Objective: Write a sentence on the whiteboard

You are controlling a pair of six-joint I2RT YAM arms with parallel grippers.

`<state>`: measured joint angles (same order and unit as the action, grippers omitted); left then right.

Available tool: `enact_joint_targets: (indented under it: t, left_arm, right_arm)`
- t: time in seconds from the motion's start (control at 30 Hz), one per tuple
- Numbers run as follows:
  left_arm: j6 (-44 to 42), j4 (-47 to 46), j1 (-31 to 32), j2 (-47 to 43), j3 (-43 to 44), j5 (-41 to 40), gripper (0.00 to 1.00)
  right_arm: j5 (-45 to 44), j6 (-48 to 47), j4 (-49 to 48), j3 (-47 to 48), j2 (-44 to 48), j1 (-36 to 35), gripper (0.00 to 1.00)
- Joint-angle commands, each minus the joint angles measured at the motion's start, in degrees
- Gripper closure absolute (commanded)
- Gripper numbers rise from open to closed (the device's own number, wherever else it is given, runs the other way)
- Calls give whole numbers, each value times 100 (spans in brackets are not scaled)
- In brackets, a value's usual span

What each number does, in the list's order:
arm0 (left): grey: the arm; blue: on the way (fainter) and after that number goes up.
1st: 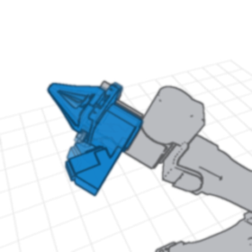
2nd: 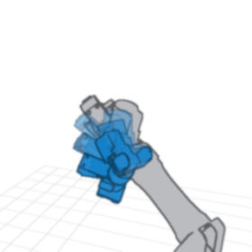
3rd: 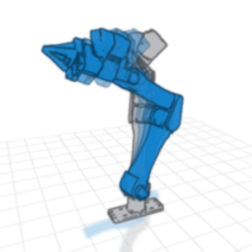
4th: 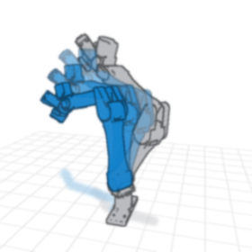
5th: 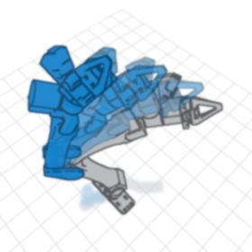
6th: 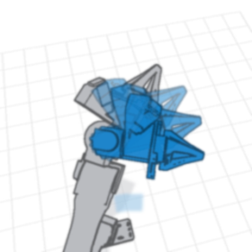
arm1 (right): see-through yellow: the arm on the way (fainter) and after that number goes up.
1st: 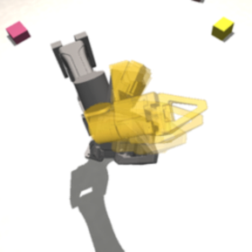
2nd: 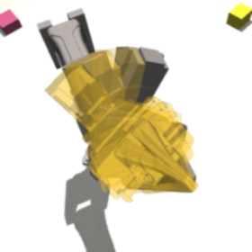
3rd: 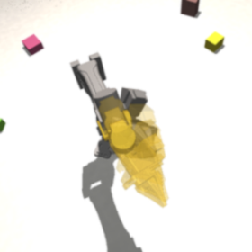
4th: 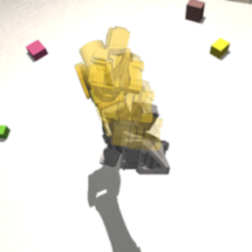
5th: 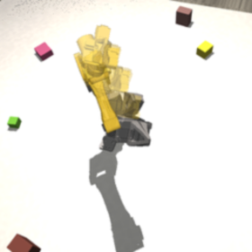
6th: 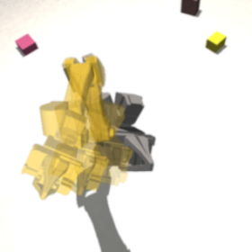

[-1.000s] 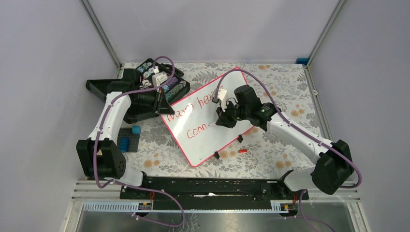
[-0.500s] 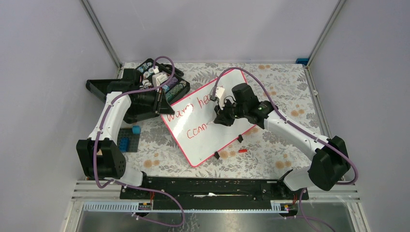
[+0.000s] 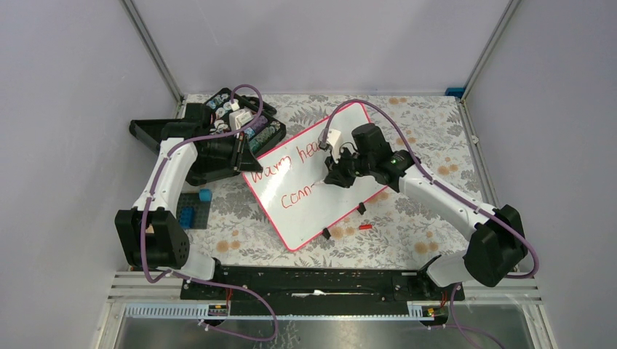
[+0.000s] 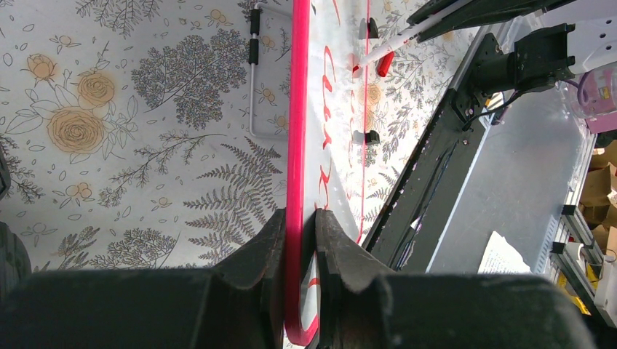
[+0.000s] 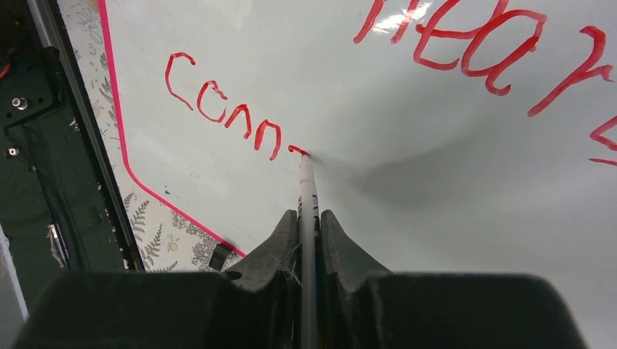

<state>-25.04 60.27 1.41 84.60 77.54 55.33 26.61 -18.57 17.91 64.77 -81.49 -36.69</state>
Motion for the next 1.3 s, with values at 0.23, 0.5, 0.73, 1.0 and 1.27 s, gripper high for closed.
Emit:
enact_joint_targets:
  t: [0.23,0.5,0.73,1.0,1.27]
  left_arm:
    - [-298,-20,149,164,-72,-373,100]
    - [-309,-17,149,162,-90,-374,100]
    - [-312,-22,149,180,-81,-369,100]
    - [-318,-23,149,154,-104,-385,100]
    - [-318,-17,149,158,-97,-382,100]
  right_arm:
    - [-348,-201,-95,430,-71,118,100]
    - [-131,-105,-127,476,-156,112,100]
    - [-85,-68,-135,492,-213,-25,100]
    - [-120,-83,-135,378,-219,-185,100]
    - [-166,-128,-139,142,-84,-200,100]
